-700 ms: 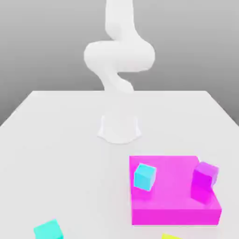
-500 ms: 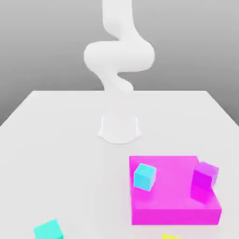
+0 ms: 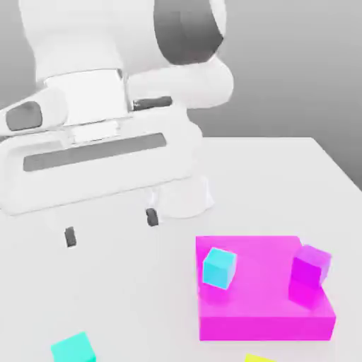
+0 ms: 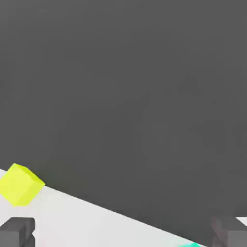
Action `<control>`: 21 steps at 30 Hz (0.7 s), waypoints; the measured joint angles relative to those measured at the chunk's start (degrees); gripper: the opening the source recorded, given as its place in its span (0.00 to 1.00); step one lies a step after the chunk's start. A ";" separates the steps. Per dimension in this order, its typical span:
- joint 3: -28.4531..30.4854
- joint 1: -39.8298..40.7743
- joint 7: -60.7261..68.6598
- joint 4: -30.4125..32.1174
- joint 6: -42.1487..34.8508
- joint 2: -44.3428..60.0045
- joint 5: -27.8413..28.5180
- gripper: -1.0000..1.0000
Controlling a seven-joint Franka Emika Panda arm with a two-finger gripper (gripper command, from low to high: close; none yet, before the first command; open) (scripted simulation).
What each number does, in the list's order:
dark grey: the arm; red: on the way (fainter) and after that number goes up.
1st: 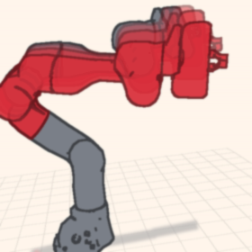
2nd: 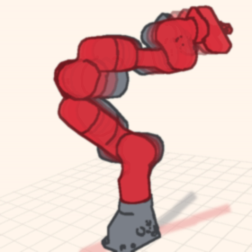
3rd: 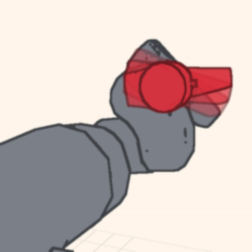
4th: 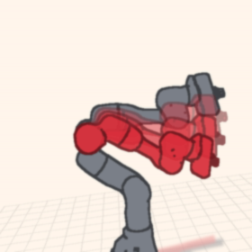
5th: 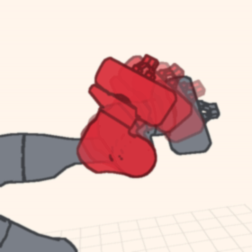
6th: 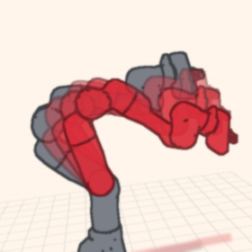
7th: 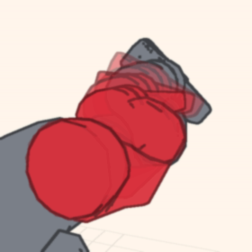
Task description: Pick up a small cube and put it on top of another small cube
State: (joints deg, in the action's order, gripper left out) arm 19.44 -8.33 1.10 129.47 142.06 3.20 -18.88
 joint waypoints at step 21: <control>-3.66 8.10 17.05 -2.36 13.90 28.04 -1.49 0.00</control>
State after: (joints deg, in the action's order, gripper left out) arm 15.78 -0.23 18.15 127.11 155.96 31.24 -20.38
